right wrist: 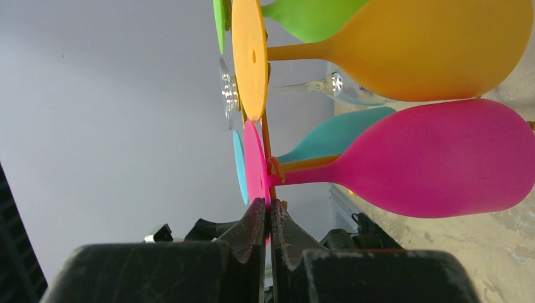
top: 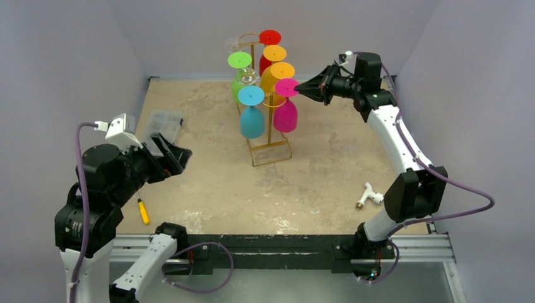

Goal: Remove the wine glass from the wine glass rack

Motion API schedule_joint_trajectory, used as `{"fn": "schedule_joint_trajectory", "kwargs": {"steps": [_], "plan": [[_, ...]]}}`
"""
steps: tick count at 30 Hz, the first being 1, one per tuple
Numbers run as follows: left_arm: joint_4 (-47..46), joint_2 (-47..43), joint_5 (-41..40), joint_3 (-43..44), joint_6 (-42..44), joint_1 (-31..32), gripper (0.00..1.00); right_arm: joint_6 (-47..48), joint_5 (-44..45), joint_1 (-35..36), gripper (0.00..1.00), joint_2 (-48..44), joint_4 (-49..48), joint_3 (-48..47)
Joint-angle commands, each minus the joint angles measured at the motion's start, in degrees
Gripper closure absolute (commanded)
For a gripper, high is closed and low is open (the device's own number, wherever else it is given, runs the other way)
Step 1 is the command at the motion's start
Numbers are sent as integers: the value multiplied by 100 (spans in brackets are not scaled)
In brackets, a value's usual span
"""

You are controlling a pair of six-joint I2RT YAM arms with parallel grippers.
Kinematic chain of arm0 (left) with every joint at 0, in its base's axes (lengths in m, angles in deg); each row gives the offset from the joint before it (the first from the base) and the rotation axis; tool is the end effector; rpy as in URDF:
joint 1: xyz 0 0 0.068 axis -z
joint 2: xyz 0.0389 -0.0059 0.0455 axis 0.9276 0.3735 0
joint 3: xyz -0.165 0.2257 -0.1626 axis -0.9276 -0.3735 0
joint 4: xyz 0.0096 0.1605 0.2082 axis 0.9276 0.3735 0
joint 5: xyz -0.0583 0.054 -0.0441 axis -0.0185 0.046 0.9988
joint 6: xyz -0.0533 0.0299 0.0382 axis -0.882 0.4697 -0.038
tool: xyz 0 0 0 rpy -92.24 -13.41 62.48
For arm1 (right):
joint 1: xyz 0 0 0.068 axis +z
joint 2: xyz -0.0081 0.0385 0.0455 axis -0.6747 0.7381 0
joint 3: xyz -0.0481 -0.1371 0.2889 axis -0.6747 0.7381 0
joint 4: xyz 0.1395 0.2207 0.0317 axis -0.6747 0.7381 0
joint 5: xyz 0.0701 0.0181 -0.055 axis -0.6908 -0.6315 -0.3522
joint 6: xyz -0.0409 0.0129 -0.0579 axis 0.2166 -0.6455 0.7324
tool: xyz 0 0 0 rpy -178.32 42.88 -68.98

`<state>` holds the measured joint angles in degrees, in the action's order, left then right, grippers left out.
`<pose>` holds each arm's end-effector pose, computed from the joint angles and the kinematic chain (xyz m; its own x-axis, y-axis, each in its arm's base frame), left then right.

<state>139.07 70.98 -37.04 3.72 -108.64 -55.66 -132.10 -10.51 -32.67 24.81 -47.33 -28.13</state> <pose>0.0348 -0.0107 0.4780 -0.4685 -0.4670 -0.7499 -0.0006 0.8490 -0.5284 0.3686 0.1090 0.4394 -0.8741 0.4805 -0.0716 0.0403 0.2187 0.9750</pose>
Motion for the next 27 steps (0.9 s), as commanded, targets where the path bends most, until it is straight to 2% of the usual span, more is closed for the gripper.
{"fn": "schedule_joint_trajectory", "kwargs": {"steps": [1, 27], "plan": [[2, -96, -118, -5, -81, 8, 10, -71, -122, -24, 100, -21, -172, -252], [65, -117, -156, -6, -22, 8, 10, -309, -338, -158, 100, 73, -364, -419]]}}
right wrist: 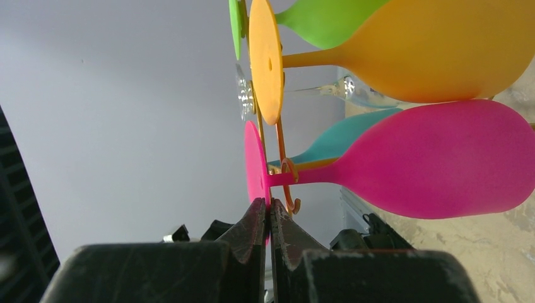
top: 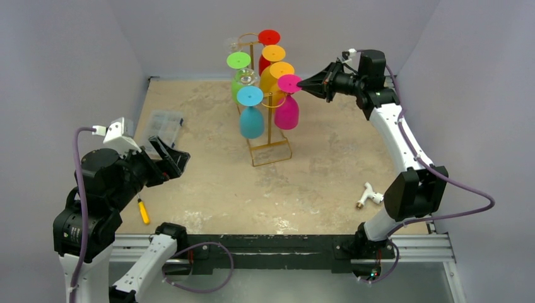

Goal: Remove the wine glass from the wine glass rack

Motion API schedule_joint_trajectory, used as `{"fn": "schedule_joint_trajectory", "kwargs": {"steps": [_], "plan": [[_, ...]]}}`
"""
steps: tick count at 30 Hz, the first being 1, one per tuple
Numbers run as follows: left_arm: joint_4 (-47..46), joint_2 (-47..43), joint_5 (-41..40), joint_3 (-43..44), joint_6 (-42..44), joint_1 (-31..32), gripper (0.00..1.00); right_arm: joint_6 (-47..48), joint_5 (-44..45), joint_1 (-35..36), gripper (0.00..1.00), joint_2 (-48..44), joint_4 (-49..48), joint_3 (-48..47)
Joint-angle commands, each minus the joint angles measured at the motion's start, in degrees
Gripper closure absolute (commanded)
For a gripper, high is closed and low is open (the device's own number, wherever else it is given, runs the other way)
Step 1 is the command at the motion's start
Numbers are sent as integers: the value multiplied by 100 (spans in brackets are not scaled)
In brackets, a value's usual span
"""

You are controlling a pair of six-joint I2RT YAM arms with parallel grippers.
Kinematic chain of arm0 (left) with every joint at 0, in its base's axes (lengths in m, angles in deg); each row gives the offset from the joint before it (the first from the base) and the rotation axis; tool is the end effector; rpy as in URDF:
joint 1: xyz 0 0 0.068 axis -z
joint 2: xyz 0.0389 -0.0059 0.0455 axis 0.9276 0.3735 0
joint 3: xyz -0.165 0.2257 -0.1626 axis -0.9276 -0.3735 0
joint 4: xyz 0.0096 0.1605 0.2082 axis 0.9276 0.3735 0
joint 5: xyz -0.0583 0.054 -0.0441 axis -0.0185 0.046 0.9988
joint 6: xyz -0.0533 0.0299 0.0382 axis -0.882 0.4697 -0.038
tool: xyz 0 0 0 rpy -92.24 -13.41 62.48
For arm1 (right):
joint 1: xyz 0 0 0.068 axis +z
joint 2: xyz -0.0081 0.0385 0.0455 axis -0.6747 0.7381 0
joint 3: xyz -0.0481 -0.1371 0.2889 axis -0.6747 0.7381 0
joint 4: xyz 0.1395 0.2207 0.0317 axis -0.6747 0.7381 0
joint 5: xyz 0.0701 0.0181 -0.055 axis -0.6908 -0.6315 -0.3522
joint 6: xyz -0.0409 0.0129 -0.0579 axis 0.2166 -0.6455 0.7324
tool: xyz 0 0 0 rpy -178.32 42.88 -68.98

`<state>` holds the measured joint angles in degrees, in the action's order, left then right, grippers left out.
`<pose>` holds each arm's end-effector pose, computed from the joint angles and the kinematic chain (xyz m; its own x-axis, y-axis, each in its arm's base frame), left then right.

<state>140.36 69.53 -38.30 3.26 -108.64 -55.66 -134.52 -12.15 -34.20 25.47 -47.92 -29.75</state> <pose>0.0262 -0.0075 0.4734 -0.4615 -0.4691 -0.7530 -0.0194 0.8539 -0.5201 0.3737 0.1006 0.4468 -0.8709 0.4893 -0.0461 0.0523 0.1856 0.9812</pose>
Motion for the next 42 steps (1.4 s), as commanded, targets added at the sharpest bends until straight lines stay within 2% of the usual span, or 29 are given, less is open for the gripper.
{"fn": "schedule_joint_trajectory", "kwargs": {"steps": [1, 9, 14, 20, 28, 35, 42], "plan": [[-61, 28, -30, 41, -13, 8, 10, -66, -173, -10, 100, 3, -298, -257], [27, 105, -18, 279, -76, 9, 12, -5, -167, 1, 100, -66, -157, -163], [-334, -37, 73, 393, 149, 12, 13, 16, -178, -6, 100, -104, 9, -111], [-510, -27, 364, 415, 303, 8, 1, 394, -6, -13, 100, -120, 680, -254], [-389, 132, 523, 533, 342, 8, 0, 497, 29, -66, 100, -178, 777, -284], [-436, 116, 453, 587, 482, 9, 0, 487, 63, -122, 100, -126, 734, -374], [-433, 79, 451, 553, 506, 14, 1, -201, -24, -121, 100, -157, -215, -154]]}}
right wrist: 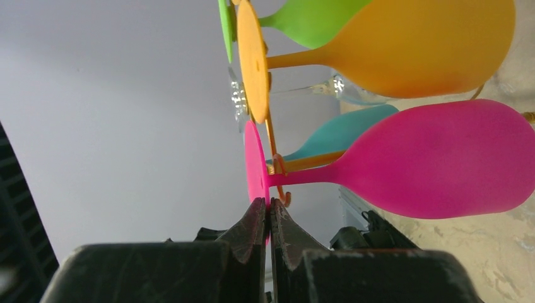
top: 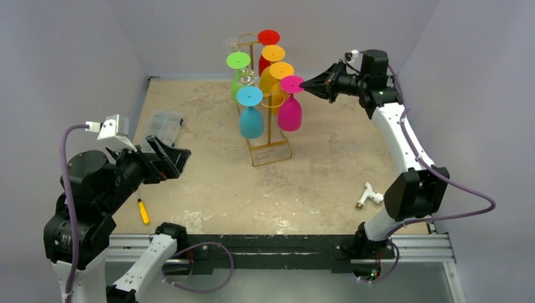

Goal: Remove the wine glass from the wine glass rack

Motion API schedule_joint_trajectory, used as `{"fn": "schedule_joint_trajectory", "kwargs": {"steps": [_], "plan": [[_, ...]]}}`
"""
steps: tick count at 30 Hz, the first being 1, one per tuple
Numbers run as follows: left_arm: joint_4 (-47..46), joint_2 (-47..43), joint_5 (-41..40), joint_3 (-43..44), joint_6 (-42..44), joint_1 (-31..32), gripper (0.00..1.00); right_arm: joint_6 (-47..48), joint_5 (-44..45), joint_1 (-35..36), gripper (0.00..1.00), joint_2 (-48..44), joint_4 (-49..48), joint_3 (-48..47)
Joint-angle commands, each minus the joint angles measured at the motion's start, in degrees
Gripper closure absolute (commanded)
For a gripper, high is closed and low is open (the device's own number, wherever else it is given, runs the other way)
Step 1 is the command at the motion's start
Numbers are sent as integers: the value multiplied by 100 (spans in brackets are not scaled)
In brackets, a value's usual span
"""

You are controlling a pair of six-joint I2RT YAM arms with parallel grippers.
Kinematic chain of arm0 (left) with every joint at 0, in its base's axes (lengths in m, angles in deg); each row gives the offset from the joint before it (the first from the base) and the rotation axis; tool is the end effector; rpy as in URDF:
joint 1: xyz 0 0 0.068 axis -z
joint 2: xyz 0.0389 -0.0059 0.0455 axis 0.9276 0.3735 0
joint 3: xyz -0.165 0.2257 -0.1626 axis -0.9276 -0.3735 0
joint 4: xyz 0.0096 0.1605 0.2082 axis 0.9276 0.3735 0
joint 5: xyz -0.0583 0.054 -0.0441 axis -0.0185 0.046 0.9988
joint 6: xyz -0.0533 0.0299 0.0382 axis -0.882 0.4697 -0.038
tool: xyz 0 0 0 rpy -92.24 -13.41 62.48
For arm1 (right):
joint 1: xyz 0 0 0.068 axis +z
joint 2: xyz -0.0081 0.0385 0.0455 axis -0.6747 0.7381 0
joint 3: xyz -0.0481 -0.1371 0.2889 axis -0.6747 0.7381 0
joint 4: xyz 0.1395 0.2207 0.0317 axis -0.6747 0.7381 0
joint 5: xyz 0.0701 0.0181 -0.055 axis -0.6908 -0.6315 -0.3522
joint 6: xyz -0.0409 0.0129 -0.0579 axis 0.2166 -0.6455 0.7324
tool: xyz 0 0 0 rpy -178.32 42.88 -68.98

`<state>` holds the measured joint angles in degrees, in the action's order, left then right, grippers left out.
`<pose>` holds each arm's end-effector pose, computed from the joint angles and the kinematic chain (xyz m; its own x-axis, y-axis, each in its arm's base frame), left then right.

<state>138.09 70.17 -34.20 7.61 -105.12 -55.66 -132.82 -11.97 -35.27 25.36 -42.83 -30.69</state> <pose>0.0181 -0.0100 0.4974 -0.4133 -0.4241 -0.8058 0.1144 0.8537 -0.5080 0.3715 0.0930 0.4438 -0.8647 0.5019 -0.0198 0.0990 0.2089 0.9729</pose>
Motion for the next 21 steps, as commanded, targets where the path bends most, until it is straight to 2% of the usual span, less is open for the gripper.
{"fn": "schedule_joint_trajectory", "kwargs": {"steps": [1, 10, 21], "plan": [[-205, 6, 36, 117, 161, 19, 1, -377, -33, -21, 100, -139, -727, -70], [-196, -25, 40, 115, 163, 9, 1, -228, -33, -19, 100, -178, -545, -91], [-166, -26, 58, 185, 210, 8, 1, 235, -3, -278, 100, -169, 160, -315]]}}
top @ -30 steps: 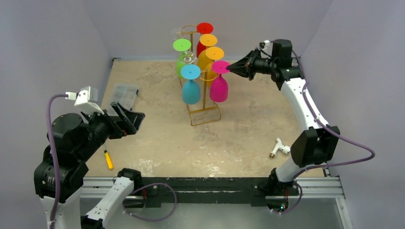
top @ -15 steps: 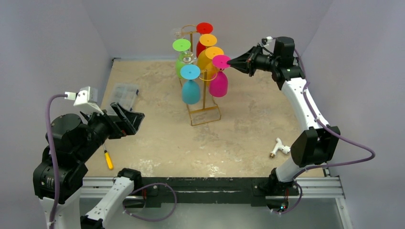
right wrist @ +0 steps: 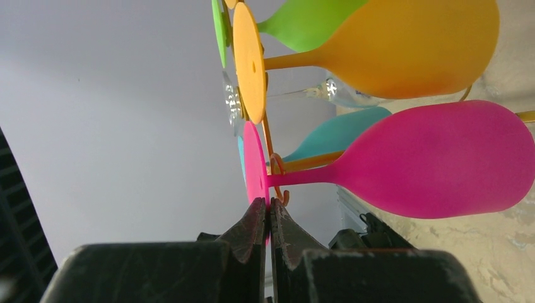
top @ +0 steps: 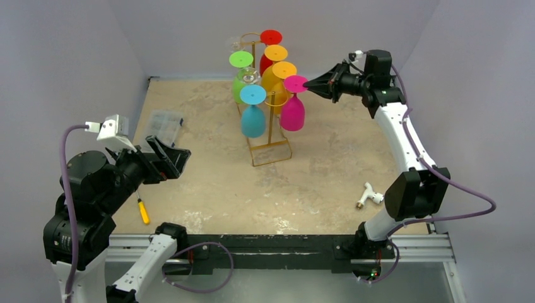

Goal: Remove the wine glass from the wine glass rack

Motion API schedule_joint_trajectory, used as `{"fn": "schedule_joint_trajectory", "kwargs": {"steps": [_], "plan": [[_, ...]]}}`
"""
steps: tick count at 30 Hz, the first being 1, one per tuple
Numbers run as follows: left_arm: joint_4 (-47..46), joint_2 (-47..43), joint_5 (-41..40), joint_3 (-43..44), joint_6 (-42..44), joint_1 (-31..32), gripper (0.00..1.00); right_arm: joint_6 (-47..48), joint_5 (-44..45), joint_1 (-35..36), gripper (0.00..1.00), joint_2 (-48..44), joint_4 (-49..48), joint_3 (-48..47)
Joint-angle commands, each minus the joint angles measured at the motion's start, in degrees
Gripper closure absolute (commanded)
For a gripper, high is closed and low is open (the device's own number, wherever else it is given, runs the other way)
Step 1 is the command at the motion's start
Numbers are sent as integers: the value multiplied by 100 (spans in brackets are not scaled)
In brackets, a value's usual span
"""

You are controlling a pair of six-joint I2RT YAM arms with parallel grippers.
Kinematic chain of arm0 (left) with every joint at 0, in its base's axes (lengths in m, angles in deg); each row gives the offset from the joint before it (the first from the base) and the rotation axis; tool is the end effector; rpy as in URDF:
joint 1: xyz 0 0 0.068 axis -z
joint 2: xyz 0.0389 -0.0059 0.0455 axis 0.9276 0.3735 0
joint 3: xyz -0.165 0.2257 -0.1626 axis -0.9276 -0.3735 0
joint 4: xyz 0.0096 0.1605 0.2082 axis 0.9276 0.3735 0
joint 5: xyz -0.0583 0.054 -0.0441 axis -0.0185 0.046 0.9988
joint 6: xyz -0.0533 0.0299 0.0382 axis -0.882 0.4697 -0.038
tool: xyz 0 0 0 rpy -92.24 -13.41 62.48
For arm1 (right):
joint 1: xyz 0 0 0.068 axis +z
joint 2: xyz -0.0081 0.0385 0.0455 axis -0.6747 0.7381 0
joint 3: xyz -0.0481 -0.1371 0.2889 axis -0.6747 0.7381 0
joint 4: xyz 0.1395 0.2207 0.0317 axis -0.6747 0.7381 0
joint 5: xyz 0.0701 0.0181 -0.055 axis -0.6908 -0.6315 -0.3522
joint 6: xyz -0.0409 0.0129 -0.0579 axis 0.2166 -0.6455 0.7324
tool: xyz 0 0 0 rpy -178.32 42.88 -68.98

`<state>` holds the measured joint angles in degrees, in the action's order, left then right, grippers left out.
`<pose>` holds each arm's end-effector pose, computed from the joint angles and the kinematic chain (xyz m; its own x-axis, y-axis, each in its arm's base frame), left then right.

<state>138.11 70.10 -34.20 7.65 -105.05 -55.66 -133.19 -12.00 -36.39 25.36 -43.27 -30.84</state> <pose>0.0175 -0.0099 0.4975 -0.4119 -0.4233 -0.8070 0.1157 0.8541 -0.5071 0.3735 0.0858 0.4456 -0.8541 0.5196 -0.0216 0.0985 0.2024 0.9743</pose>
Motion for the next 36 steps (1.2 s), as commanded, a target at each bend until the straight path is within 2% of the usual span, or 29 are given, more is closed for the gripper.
{"fn": "schedule_joint_trajectory", "kwargs": {"steps": [1, 17, 21, 24, 27, 31, 36], "plan": [[-160, -13, 41, 204, 220, 8, 1, 274, -22, -195, 100, -184, 205, -279], [-194, 145, 210, 332, 234, 10, 1, 262, -127, -519, 100, -269, 193, -273], [-65, 423, 628, 514, 189, 18, 2, 520, 46, -741, 100, -269, 646, -645], [-202, 525, 849, 590, 126, 8, 0, 836, 294, -818, 100, -254, 1180, -1078], [-355, 687, 1199, 671, 88, 8, 2, 957, 522, -846, 100, -306, 1419, -1442], [-757, 850, 1649, 660, -108, 8, 4, 910, 827, -858, 100, -537, 1374, -1681], [-1204, 1112, 1967, 866, -289, 8, 4, 372, 898, -859, 100, -962, 673, -1490]]}}
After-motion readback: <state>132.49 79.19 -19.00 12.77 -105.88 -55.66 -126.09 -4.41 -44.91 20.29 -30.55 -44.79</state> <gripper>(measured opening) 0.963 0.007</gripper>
